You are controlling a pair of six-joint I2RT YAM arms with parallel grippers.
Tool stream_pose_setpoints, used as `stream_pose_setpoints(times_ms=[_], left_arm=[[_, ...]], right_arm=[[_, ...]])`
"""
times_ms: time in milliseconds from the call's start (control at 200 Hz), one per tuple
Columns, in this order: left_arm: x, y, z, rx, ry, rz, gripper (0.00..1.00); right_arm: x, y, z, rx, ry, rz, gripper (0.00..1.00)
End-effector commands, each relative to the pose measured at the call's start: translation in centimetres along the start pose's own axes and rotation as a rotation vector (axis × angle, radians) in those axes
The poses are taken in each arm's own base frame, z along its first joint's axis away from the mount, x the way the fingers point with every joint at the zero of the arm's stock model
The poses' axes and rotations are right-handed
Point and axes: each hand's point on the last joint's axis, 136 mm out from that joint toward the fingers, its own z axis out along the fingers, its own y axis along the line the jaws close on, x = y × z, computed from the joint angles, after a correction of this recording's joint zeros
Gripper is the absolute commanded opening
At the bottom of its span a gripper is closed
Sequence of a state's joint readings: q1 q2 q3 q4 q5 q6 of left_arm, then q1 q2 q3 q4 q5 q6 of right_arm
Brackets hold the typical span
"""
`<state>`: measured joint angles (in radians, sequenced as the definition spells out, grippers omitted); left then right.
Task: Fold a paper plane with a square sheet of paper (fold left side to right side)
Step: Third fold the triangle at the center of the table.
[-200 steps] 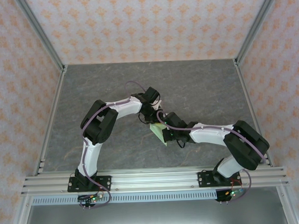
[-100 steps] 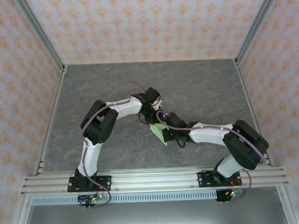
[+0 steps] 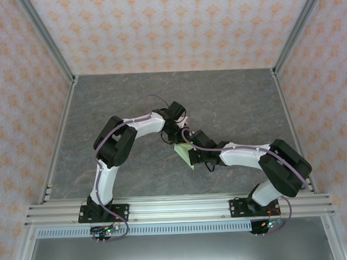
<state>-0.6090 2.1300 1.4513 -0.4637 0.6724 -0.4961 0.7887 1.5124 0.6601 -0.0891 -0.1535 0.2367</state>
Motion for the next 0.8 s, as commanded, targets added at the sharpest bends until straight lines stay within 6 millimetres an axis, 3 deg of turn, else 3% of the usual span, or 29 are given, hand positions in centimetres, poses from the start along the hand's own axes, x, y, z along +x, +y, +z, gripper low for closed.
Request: stream_pose_setpoints(times_ms=[0, 395, 796], left_arm=[[2.41, 2.16, 1.72, -0.078, 0.07, -0.03, 0.15], [2.44, 2.17, 1.66, -0.079, 0.068, -0.03, 0.15], [2.53, 2.18, 1.57, -0.079, 0.068, -0.033, 0.15]], right_arm=[[-1.87, 0.08, -0.78, 0.007, -0.059, 0.026, 0.0], [-1.86, 0.33, -1.49, -0.02, -0.079, 0.016, 0.0], [-1.39, -0.17, -0.56, -0.006, -0.053, 0.025, 0.0]])
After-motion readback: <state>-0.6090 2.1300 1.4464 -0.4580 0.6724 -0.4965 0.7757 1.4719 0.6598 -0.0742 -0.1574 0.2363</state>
